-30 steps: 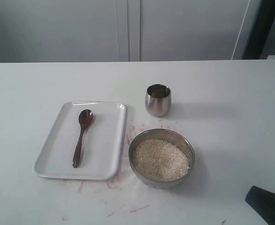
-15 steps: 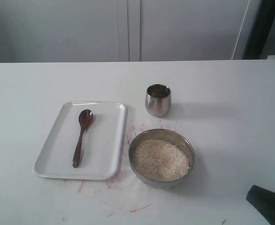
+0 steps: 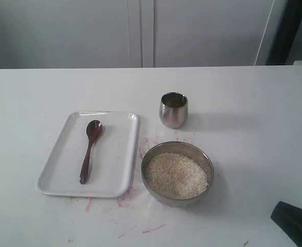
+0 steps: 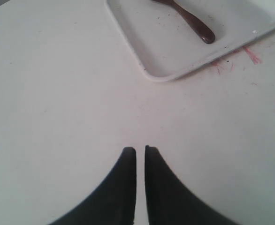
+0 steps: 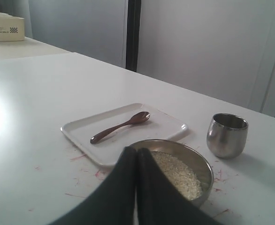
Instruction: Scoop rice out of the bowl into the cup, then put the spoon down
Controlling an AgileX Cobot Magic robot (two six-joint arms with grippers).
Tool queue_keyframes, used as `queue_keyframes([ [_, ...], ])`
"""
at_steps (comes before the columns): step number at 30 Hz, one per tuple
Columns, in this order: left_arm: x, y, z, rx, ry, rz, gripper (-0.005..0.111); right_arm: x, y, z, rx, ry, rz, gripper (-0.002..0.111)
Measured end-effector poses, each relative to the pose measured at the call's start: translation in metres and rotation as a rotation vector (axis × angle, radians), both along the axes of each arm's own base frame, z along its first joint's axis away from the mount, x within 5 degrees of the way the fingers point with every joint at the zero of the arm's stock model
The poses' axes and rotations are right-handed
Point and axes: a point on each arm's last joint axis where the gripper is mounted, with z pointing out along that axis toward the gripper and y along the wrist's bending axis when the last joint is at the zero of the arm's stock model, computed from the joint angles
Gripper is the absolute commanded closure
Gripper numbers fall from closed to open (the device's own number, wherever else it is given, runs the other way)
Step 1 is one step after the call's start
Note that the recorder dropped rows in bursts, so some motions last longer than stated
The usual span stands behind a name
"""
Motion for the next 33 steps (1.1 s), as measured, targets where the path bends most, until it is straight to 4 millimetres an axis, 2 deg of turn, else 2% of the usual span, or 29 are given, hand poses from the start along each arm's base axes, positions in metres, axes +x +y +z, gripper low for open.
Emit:
queue_keyframes([
  [20,0.0,0.0,0.0,0.0,0.0,0.0,0.092,0.0001,-0.0001,0.0,0.001,0.001,-0.002,0.108],
  [33,0.0,0.0,0.0,0.0,0.0,0.0,0.092,0.0057,-0.0094,0.0,0.002,0.001,-0.194,0.108],
])
